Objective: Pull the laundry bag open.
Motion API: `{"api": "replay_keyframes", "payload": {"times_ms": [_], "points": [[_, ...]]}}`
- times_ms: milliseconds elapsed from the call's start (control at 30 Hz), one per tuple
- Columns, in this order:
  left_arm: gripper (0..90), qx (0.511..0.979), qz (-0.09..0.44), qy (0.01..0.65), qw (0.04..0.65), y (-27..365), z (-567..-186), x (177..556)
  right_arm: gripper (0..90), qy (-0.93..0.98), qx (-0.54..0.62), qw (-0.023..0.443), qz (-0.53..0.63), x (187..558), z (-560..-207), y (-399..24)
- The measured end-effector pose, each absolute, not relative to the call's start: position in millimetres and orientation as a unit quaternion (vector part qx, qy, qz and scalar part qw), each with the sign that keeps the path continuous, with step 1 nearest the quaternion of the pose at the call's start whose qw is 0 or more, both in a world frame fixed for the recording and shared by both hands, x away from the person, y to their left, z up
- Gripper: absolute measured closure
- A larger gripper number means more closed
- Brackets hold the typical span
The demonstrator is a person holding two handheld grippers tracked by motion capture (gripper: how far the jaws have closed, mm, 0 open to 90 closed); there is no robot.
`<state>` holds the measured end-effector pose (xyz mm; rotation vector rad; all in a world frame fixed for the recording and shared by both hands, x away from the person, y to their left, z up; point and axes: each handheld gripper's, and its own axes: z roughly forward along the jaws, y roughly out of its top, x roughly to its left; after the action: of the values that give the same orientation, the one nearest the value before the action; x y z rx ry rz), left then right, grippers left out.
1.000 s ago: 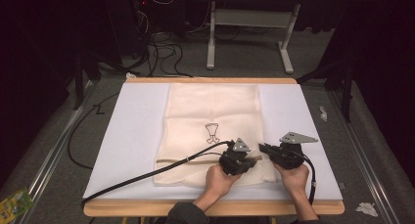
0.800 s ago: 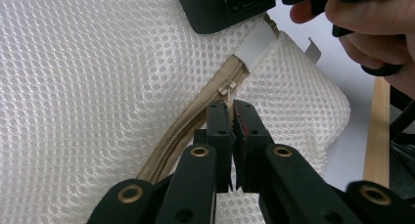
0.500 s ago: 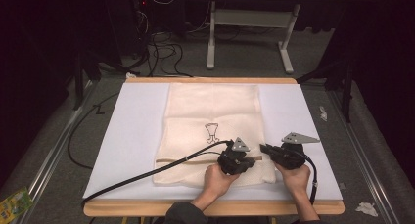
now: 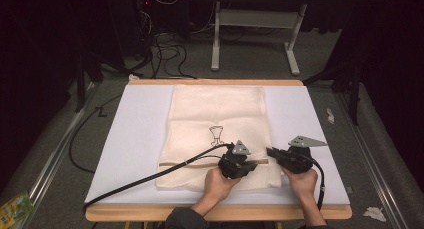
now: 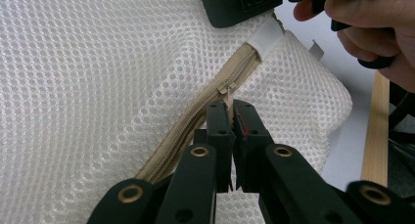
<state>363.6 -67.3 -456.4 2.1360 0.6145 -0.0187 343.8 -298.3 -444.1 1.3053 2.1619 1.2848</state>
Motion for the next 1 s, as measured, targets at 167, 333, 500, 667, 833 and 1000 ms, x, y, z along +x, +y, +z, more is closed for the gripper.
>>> {"api": "replay_keyframes", "payload": {"times_ms": [167,333,500,667,833,1000], "points": [[86.8,0.858,-0.009,0.248,0.449,-65.1,-455.5,363.3,88.1,0.755,0.454,0.153,0.448,344.4,-444.6,-299.1],[86.8,0.858,-0.007,0.247,0.450,-62.8,-453.7,363.0,88.1,0.755,0.455,0.153,0.447,343.8,-444.4,-298.8],[86.9,0.856,-0.007,0.248,0.453,-59.1,-454.4,363.2,88.1,0.757,0.453,0.156,0.445,344.5,-445.3,-298.7],[86.9,0.856,-0.011,0.249,0.454,-57.1,-454.0,362.6,88.1,0.756,0.455,0.152,0.445,343.7,-445.6,-297.7],[86.9,0.856,-0.013,0.252,0.451,-55.5,-454.6,363.3,88.1,0.760,0.449,0.153,0.444,344.6,-446.0,-297.7],[86.9,0.854,-0.015,0.255,0.453,-52.5,-454.1,362.7,88.1,0.759,0.452,0.150,0.444,344.3,-446.3,-298.2]]}}
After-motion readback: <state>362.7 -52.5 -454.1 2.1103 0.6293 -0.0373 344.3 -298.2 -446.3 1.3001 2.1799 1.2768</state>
